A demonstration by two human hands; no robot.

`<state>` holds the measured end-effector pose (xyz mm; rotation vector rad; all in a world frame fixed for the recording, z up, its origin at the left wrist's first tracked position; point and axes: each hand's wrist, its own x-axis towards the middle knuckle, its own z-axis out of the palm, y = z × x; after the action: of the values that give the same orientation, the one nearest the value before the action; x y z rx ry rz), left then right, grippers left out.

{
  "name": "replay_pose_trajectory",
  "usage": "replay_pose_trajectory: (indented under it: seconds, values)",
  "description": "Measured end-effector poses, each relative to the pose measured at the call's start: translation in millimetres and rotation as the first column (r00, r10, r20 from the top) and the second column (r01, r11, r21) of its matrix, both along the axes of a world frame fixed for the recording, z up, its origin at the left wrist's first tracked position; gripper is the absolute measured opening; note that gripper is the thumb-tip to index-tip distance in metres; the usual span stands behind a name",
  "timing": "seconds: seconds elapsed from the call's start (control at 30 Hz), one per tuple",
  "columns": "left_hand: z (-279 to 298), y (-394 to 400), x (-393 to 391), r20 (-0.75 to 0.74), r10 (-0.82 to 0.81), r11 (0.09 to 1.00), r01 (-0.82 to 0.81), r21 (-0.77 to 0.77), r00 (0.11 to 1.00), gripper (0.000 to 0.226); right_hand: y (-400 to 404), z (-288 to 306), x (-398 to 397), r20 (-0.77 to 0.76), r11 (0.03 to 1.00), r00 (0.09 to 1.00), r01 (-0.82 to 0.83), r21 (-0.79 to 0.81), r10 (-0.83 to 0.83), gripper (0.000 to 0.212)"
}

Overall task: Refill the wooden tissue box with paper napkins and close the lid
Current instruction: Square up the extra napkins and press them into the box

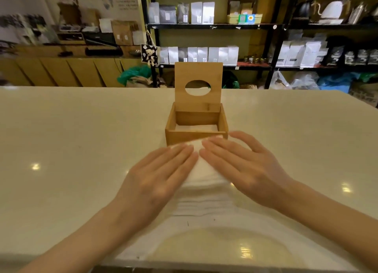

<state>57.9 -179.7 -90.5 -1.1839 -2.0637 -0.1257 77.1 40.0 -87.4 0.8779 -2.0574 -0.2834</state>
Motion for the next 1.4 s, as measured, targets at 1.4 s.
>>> replay_pose_trajectory:
  seconds: [1.4]
  values:
    - [-5, -2, -18, 0.957, 0.047, 0.954, -0.298, 0.042, 0.286, 0.061, 5, -5, 1, 0.93, 0.759, 0.362, 0.59, -0.276, 0.057, 0.06]
